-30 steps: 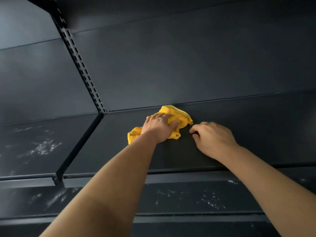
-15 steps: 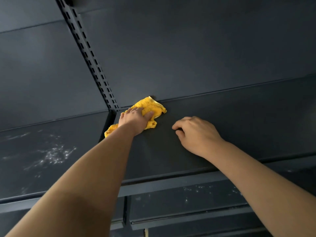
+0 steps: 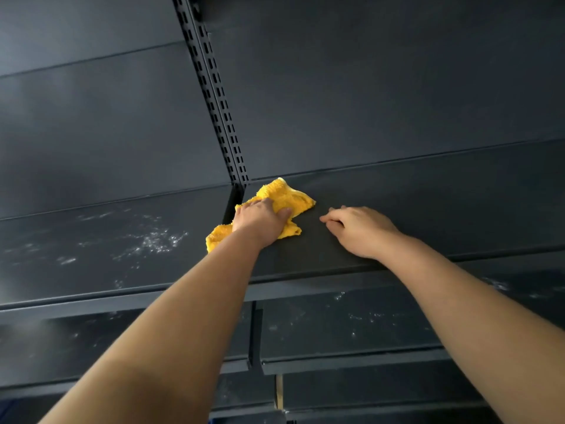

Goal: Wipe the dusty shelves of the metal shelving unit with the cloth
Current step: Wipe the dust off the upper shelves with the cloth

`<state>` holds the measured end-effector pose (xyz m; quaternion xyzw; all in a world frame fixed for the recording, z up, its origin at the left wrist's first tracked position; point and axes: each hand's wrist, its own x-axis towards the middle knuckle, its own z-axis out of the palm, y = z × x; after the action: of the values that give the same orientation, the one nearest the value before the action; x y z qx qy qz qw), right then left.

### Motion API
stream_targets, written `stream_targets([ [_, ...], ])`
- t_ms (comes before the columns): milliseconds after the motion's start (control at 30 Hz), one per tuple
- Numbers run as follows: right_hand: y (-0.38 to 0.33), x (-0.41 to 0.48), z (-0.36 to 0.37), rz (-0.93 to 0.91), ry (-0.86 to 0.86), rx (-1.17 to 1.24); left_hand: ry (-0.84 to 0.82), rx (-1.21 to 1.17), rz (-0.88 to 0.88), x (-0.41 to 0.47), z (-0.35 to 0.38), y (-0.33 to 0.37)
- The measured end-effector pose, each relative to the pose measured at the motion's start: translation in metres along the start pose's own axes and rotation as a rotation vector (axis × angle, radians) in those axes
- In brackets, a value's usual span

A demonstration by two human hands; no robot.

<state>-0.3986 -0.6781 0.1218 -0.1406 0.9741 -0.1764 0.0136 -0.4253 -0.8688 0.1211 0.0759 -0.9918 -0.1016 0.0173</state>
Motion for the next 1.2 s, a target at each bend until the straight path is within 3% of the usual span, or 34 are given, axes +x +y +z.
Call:
stream_targets([
  [200,0.003,-0.042,-0.007,0.039,0.14,0.019,0.02,0.012,0.061,-0.065,0.002,0.01],
  [567,-0.007,-0.09,-0.005,0.055,0.105,-0.095,0.112,0.076,0.152,-0.127,-0.002,0.017],
  [800,-0.051,-0.08,-0.007,0.004,0.099,-0.074,-0.084,0.109,0.066,-0.138,-0.045,-0.017],
  [900,-0.08,-0.07,-0.004,-0.055,0.098,-0.047,0.17,0.323,0.02,-0.135,-0.064,-0.05],
  [967,-0.099,-0.063,0.0,-0.082,0.097,-0.039,0.294,0.32,0.023,-0.128,-0.072,-0.08],
  [1000,-0.109,-0.059,0.003,-0.089,0.1,-0.034,0.245,0.253,0.022,-0.125,-0.072,-0.094],
  [1100,-0.134,-0.05,0.013,-0.092,0.098,-0.041,-0.105,0.058,0.019,-0.119,-0.055,-0.126],
  [1200,-0.148,-0.037,0.026,-0.08,0.102,-0.068,-0.123,-0.024,0.05,-0.108,-0.032,-0.143],
])
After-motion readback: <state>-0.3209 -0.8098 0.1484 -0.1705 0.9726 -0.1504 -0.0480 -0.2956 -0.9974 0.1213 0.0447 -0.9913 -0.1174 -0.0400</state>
